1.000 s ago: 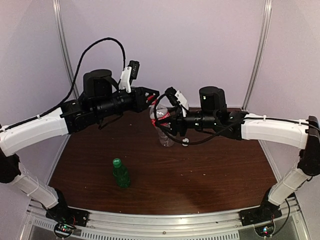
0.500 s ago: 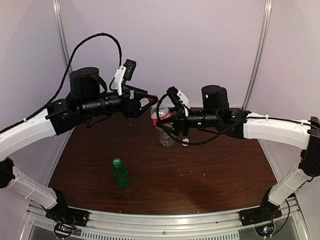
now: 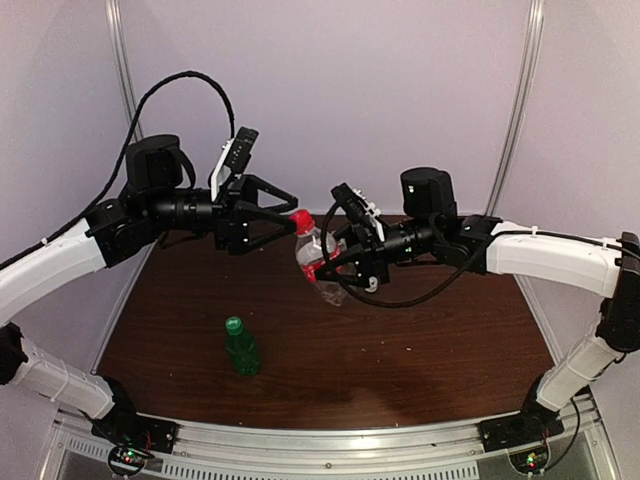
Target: Unscrew the bottle caps
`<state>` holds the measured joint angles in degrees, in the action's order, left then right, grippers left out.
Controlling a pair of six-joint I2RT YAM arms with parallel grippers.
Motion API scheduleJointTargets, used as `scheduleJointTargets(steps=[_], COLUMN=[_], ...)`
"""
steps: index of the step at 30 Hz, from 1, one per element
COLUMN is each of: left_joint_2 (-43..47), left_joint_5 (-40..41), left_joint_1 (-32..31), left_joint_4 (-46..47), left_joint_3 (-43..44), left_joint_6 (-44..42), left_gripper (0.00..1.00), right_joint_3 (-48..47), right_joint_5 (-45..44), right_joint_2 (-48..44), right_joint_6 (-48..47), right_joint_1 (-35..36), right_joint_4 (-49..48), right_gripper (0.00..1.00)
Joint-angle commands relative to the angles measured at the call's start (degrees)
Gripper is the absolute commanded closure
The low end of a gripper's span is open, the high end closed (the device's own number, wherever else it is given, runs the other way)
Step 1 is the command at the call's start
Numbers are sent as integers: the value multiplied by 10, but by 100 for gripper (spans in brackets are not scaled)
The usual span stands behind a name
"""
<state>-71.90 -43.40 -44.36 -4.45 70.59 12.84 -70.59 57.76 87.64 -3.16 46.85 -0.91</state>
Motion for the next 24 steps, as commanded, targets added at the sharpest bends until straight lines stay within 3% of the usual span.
scheduleJointTargets(steps=[1, 11, 18, 24], left_joint_2=[-12, -38, -45, -48], left_joint_5=[-86, -102, -99, -94], left_joint_1=[0, 0, 0, 0], left_joint_4=[50, 82, 83, 92], left_joint_3=[-5, 0, -3, -2], left_joint_6=[-14, 12, 15, 27], left_gripper=[30, 51, 55, 72], right_joint_3=[-21, -25, -23, -21], right_joint_5=[88, 102, 103, 89], right_joint_2=[18, 34, 32, 28], right_joint_6=[24, 39, 54, 51], right_joint_1=[-3, -2, -2, -2], right_joint_4=[-33, -55, -63, -60], right_gripper=[65, 65, 65, 66])
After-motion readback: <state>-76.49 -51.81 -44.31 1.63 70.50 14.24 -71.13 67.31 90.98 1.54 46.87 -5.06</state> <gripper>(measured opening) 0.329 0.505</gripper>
